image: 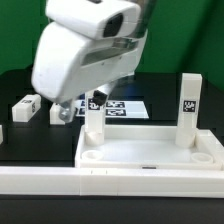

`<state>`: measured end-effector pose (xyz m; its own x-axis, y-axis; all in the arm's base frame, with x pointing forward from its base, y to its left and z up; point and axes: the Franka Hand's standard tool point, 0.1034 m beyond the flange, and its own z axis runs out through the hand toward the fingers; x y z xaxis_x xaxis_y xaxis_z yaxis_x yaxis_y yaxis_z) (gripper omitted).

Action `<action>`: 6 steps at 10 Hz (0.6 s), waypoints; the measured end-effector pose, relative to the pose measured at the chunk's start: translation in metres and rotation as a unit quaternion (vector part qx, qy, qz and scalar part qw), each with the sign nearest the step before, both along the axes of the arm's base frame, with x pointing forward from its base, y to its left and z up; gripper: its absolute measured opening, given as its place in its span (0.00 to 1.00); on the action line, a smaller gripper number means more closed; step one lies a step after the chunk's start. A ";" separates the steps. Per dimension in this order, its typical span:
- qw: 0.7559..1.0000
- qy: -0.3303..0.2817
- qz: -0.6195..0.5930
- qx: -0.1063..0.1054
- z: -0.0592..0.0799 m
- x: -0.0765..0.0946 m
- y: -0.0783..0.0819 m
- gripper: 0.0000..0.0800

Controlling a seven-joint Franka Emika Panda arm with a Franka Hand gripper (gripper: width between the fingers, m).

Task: Assemble desk

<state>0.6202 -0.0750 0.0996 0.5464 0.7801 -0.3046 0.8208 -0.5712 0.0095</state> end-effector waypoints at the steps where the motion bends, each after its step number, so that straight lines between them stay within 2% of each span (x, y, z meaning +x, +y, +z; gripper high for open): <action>1: 0.999 -0.007 -0.036 -0.008 0.000 -0.002 -0.010 0.81; 5: 0.988 -0.037 -0.146 -0.027 -0.001 -0.002 -0.007 0.81; 6: 0.985 -0.039 -0.169 -0.022 -0.001 -0.004 -0.009 0.81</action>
Offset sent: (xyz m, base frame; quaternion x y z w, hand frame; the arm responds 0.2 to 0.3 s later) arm 0.0000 0.0000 0.0000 0.0000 0.0000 0.1938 0.9810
